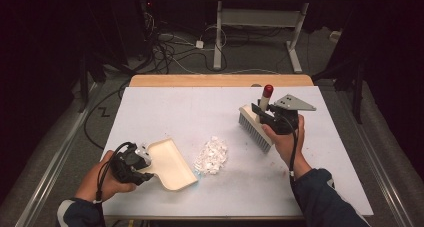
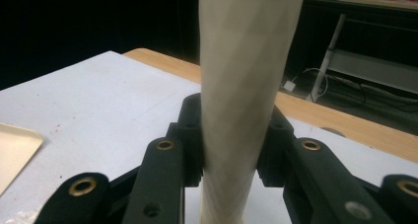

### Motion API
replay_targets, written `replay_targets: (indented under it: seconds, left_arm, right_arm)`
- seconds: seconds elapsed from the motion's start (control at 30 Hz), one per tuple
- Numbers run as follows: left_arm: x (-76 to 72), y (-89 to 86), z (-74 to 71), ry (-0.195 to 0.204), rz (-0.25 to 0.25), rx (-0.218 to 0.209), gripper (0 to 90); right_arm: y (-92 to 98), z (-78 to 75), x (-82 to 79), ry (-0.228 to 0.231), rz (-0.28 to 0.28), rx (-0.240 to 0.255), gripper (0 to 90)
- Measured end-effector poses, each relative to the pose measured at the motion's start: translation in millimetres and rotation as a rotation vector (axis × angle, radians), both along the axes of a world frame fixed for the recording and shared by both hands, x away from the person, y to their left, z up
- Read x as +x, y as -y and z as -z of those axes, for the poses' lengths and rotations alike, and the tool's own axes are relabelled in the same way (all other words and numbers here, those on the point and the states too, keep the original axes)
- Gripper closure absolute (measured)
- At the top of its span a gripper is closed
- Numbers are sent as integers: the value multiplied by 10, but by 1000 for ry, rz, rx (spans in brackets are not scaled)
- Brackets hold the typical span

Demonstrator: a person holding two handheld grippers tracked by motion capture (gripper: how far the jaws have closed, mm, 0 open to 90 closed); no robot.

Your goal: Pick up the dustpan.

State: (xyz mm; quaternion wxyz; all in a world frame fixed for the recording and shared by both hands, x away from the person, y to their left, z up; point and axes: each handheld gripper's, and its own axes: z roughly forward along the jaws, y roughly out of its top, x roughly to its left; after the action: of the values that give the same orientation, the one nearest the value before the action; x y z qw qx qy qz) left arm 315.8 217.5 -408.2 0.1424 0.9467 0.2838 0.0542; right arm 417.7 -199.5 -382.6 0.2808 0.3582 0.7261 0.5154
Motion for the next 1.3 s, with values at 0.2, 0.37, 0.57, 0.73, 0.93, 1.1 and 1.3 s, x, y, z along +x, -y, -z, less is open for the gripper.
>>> replay_targets:
  seconds: [0.2, 0.37, 0.57, 0.73, 0.93, 1.1, 1.3]
  left_arm:
    - [-41, 55, -39, -3, 4, 14, 632]
    - [-34, 156, -18, -9, 10, 20, 631]
    - [-69, 138, -76, -3, 14, 27, 631]
    - [-148, 39, -211, 34, 1, 15, 631]
    - [-208, -42, -262, 23, 6, 20, 631]
    - [-158, 1, -149, -33, 7, -3, 631]
    - [-63, 49, -53, -72, 1, -26, 631]
  right_arm:
    - [-112, 49, 20, -6, -14, 0, 703]
    - [-223, 79, -1, -4, -34, -17, 703]
    - [-308, 91, -42, 3, -52, -28, 704]
    - [-334, 94, -53, 0, -55, -26, 703]
    - [-319, 88, -52, -10, -60, -28, 703]
    - [-338, 87, -61, -10, -61, -35, 703]
    - [-366, 99, -70, -10, -81, -26, 703]
